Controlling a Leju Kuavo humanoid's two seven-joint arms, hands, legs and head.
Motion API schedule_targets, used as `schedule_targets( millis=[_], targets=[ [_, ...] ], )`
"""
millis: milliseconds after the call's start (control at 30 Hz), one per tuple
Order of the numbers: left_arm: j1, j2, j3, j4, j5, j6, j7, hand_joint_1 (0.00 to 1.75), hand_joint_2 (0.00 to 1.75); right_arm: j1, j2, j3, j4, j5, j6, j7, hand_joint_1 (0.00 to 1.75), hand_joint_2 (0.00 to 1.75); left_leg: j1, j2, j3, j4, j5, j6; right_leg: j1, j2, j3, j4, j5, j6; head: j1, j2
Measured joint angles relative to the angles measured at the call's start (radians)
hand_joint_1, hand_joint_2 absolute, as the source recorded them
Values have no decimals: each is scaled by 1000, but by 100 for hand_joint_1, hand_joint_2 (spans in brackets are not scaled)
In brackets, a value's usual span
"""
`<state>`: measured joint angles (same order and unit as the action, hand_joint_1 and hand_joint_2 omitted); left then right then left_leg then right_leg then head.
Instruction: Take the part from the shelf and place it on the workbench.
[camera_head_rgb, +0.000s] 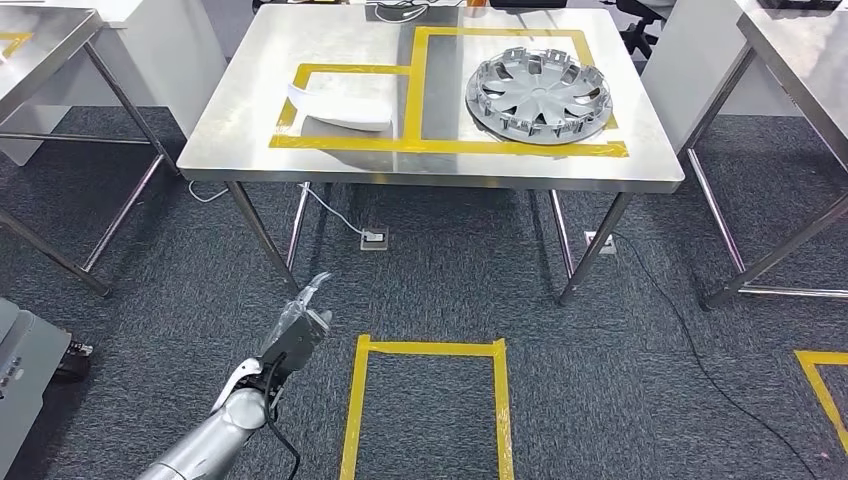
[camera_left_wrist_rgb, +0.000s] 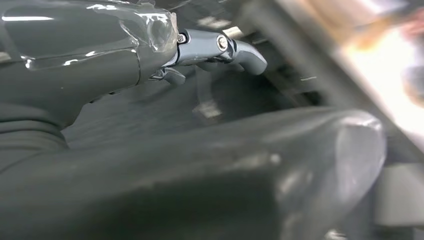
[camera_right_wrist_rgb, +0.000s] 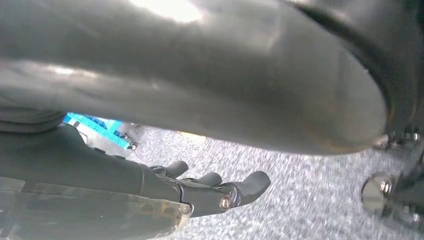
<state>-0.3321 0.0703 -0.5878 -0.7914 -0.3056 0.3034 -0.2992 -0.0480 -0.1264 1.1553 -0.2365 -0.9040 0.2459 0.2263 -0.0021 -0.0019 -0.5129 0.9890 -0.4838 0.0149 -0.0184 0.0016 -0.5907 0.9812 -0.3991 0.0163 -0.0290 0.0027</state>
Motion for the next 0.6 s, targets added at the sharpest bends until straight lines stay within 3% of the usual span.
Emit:
schedule_targets(
  millis=[100,167,233,267,300,333,400,467,500,600],
  targets=[
    [15,1,32,87,12,-1,42,0,0,8,-15,6,0,0,34,-19,0,0,-1,4,-8,-11,22,21,-3,-1,-10,8,-3,14,0,0],
    [26,2,52,134,22,-5,66,0,0,12,-22,8,0,-4,39,-24,0,0,3,7,-20,-19,41,37,-3,-1,-44,83,-60,7,2,0],
    [43,4,72,179,38,-16,96,0,0,13,-28,9,0,-9,38,-23,0,0,0,8,-42,-19,55,43,-3,-1,-94,222,-136,1,4,0],
    [56,5,82,202,47,-21,112,0,0,14,-29,9,0,-12,35,-22,0,0,-2,9,-52,-18,62,43,-3,-1,-108,276,-158,3,4,0],
    [69,6,93,224,56,-26,124,0,0,15,-30,9,0,-15,33,-20,0,0,-3,11,-62,-17,69,42,-3,-1,-103,296,-163,9,4,0],
    [82,8,104,246,65,-29,134,0,0,16,-31,9,0,-18,30,-18,0,0,-4,12,-71,-15,75,40,-4,-1,-78,275,-152,17,3,0],
    [101,12,125,284,85,-38,148,0,0,16,-31,9,0,-25,23,-11,0,0,-4,12,-87,-8,84,35,-3,-1,18,138,-119,26,3,0],
    [117,17,146,320,109,-51,166,0,0,14,-29,9,0,-34,4,1,0,0,-6,12,-99,-1,92,25,1,0,92,22,-106,19,3,0],
    [124,20,157,338,124,-59,176,0,0,12,-26,9,0,-39,-12,9,0,0,-7,12,-103,1,97,19,4,1,105,-1,-107,13,3,0],
    [152,30,189,389,168,-83,196,0,0,9,-8,9,0,-46,-48,29,0,0,-2,10,-110,9,98,-1,4,1,96,-7,-93,-9,3,0]
  ],
)
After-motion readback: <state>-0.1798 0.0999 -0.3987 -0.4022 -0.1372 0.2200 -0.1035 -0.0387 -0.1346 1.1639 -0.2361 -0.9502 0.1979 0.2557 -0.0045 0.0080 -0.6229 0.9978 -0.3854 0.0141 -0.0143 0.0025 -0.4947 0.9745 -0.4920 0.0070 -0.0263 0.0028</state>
